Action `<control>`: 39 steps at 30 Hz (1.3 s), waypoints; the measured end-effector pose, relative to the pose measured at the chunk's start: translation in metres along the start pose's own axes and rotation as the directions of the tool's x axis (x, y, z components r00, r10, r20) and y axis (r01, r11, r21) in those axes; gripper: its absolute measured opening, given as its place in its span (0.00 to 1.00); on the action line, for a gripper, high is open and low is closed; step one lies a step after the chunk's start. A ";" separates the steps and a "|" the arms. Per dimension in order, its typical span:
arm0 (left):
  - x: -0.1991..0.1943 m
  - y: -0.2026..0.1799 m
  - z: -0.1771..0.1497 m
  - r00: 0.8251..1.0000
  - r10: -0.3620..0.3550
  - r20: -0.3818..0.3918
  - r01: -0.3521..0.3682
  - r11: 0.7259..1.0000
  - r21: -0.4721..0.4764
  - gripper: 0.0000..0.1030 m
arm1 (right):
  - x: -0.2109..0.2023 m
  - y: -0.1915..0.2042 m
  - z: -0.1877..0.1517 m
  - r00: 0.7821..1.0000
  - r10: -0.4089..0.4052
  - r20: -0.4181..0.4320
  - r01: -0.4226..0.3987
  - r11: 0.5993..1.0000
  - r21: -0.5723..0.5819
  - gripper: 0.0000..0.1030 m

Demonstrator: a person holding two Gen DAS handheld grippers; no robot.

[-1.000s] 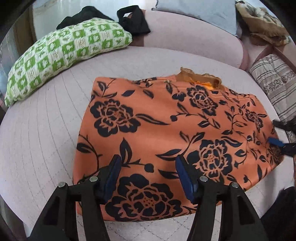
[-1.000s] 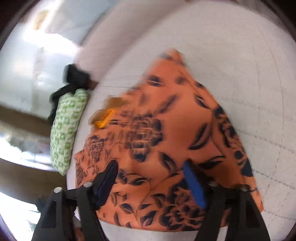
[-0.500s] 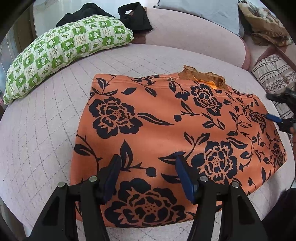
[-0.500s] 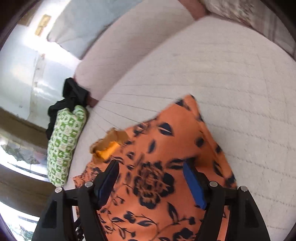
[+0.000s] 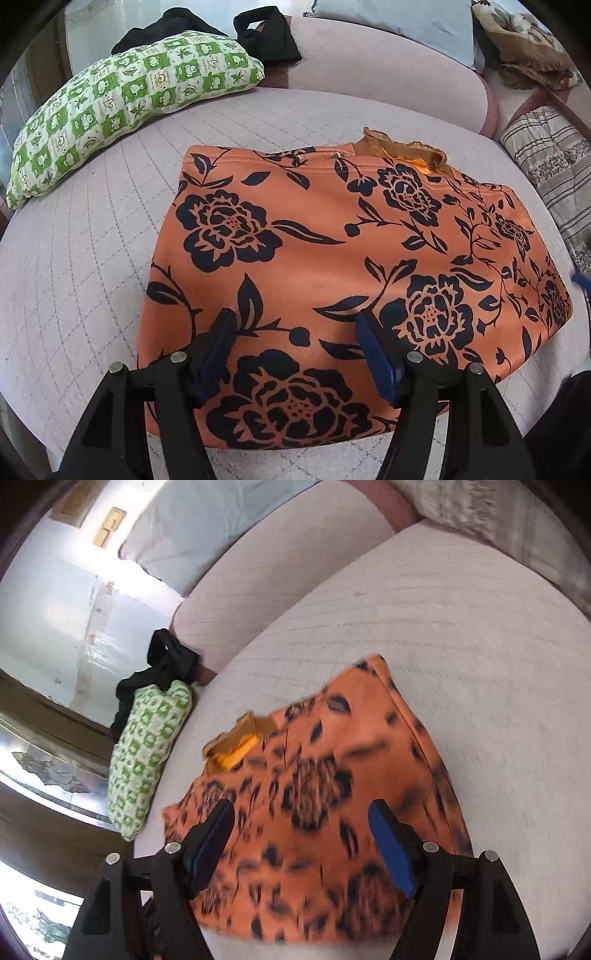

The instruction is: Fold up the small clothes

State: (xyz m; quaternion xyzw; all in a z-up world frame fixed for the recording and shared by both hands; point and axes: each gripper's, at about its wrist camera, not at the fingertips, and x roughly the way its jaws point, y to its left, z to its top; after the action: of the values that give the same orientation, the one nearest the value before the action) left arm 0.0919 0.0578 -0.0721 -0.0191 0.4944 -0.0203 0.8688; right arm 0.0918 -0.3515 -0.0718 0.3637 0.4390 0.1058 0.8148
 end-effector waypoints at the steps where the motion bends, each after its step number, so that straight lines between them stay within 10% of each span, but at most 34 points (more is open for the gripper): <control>1: 0.000 0.000 0.000 1.000 0.000 0.000 0.000 1.000 0.001 0.66 | -0.009 -0.005 -0.016 1.000 0.013 0.007 -0.014 1.000 0.024 0.76; 7: -0.003 -0.002 0.001 1.000 0.007 -0.004 -0.007 1.000 -0.013 0.66 | -0.033 -0.058 -0.078 1.000 0.007 -0.001 -0.007 0.979 0.205 0.76; 17: -0.017 -0.023 0.006 0.998 -0.055 0.042 0.055 0.998 -0.011 0.66 | -0.003 -0.098 -0.049 0.997 0.069 0.047 -0.082 0.906 0.415 0.76; 22: -0.011 -0.048 0.000 0.997 -0.068 0.034 0.067 0.997 0.049 0.66 | 0.006 -0.091 -0.043 0.999 0.031 0.018 -0.035 0.931 0.363 0.34; 26: -0.009 -0.064 -0.004 0.996 -0.077 0.036 0.073 0.993 0.090 0.66 | 0.006 -0.081 -0.044 0.999 0.013 0.035 -0.024 0.943 0.333 0.38; 28: -0.005 -0.071 -0.005 0.997 -0.067 0.032 0.063 0.992 0.112 0.66 | 0.005 -0.078 -0.041 0.999 0.009 0.052 -0.025 0.949 0.313 0.69; 30: 0.005 -0.075 -0.008 0.998 -0.060 0.005 0.059 0.990 0.128 0.66 | 0.009 -0.078 -0.042 0.998 0.027 0.062 -0.045 0.948 0.315 0.70; 33: 0.010 -0.082 -0.011 1.000 -0.022 0.019 0.018 0.985 0.170 0.67 | 0.012 -0.071 -0.038 0.999 0.013 0.040 -0.024 0.963 0.270 0.27; 39: -0.002 -0.080 -0.003 0.998 -0.054 0.041 0.048 0.989 0.139 0.67 | 0.013 -0.073 -0.037 1.000 -0.014 0.023 0.007 0.961 0.277 0.30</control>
State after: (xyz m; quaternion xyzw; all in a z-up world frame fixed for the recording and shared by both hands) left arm 0.0864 -0.0224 -0.0674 0.0277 0.4717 -0.0761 0.8780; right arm 0.0597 -0.3788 -0.1435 0.4731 0.4413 0.0347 0.7617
